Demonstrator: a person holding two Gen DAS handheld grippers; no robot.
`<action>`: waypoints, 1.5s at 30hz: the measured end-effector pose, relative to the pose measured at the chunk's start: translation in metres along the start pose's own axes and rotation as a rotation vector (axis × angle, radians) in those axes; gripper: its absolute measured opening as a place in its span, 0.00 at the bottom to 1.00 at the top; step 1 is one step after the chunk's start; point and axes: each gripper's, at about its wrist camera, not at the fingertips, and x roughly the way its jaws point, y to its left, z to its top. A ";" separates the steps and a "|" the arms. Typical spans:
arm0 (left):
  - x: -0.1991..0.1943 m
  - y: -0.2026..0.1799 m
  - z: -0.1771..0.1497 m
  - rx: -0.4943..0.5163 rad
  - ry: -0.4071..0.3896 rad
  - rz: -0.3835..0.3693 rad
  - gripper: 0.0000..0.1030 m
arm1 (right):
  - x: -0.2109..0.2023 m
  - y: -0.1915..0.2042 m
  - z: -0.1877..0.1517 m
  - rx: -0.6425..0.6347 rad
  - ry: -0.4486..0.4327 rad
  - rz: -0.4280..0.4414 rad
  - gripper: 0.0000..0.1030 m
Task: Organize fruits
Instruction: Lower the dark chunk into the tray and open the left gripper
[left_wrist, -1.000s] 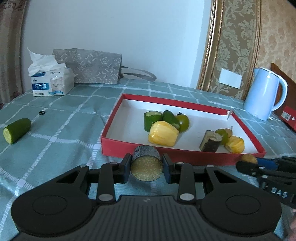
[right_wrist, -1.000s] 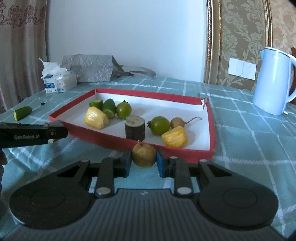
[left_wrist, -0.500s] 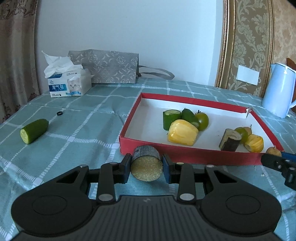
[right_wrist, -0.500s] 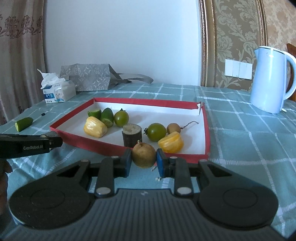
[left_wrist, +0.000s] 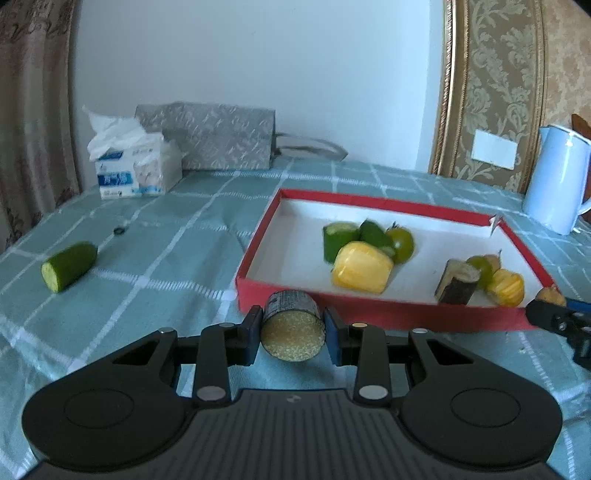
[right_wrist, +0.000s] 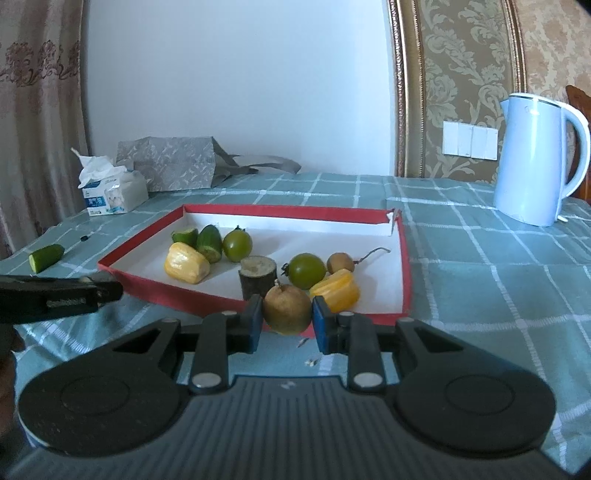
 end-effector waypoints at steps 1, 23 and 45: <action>-0.001 -0.002 0.003 0.005 -0.007 -0.006 0.33 | 0.001 -0.001 0.000 0.005 0.002 -0.004 0.26; 0.048 -0.012 0.051 0.009 -0.065 0.006 0.33 | 0.006 -0.006 0.000 0.032 0.033 0.003 0.26; 0.012 0.006 -0.009 -0.018 0.076 -0.122 0.41 | 0.009 0.004 0.010 -0.007 0.034 -0.001 0.26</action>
